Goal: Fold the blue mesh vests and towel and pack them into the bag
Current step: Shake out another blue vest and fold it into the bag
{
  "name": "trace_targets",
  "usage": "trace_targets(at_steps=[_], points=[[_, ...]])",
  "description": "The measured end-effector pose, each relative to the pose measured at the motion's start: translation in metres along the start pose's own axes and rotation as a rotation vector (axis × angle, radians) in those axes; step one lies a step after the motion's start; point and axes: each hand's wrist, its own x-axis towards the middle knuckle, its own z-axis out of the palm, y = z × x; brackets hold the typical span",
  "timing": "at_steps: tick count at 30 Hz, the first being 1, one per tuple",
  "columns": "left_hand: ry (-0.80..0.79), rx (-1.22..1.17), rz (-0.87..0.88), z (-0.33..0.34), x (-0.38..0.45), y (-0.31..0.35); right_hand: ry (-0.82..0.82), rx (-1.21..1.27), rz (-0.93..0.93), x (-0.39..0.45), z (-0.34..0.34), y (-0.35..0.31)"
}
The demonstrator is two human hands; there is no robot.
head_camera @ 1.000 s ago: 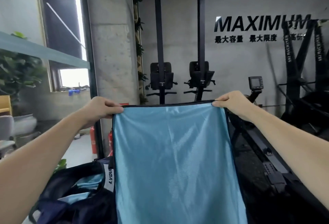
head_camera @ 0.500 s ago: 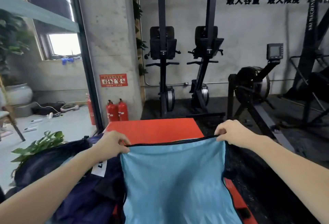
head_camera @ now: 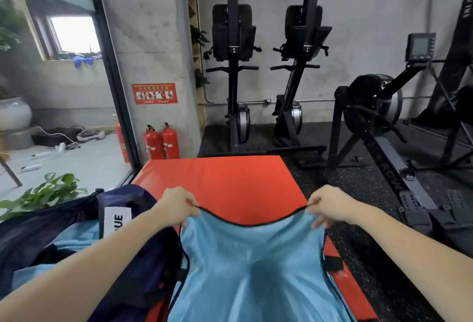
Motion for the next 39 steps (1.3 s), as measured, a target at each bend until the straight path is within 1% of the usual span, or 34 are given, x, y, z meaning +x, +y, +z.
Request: trace_targets(at_steps=[3,5,8,10,14,17,21,24,28,30,32,36,39], points=[[0.113,-0.044,-0.041,-0.029,0.041,0.023,0.141,0.094,-0.015,0.036,-0.033,-0.023],[0.170,0.012,-0.009,-0.051,0.064,0.042,0.209,0.116,-0.039,0.053,-0.060,-0.041],[0.297,0.060,0.054,-0.087,0.085,0.071,0.318,-0.002,-0.107,0.064,-0.099,-0.072],[0.396,0.022,0.106,-0.114,0.088,0.092,0.432,-0.066,-0.177,0.061,-0.125,-0.095],[0.633,-0.025,0.224,-0.172,0.070,0.133,0.670,-0.122,-0.356,0.036,-0.175,-0.145],[0.794,-0.083,0.319,-0.217,0.041,0.153,0.810,-0.114,-0.478,-0.006,-0.199,-0.178],[0.928,-0.045,0.428,-0.252,-0.008,0.157,0.913,-0.093,-0.623,-0.059,-0.208,-0.196],[0.942,-0.054,0.452,-0.243,-0.049,0.149,0.896,-0.076,-0.655,-0.096,-0.194,-0.184],[0.858,-0.071,0.476,-0.186,-0.107,0.115,0.773,-0.114,-0.624,-0.143,-0.140,-0.136],[0.790,-0.073,0.444,-0.138,-0.129,0.085,0.685,-0.142,-0.582,-0.166,-0.102,-0.099],[0.730,-0.053,0.420,-0.077,-0.149,0.046,0.555,-0.164,-0.513,-0.188,-0.061,-0.054],[0.507,-0.038,0.419,0.046,-0.196,-0.030,0.281,-0.306,-0.319,-0.218,0.017,0.046],[0.419,-0.035,0.371,0.111,-0.229,-0.064,0.210,-0.360,-0.252,-0.232,0.055,0.096]])
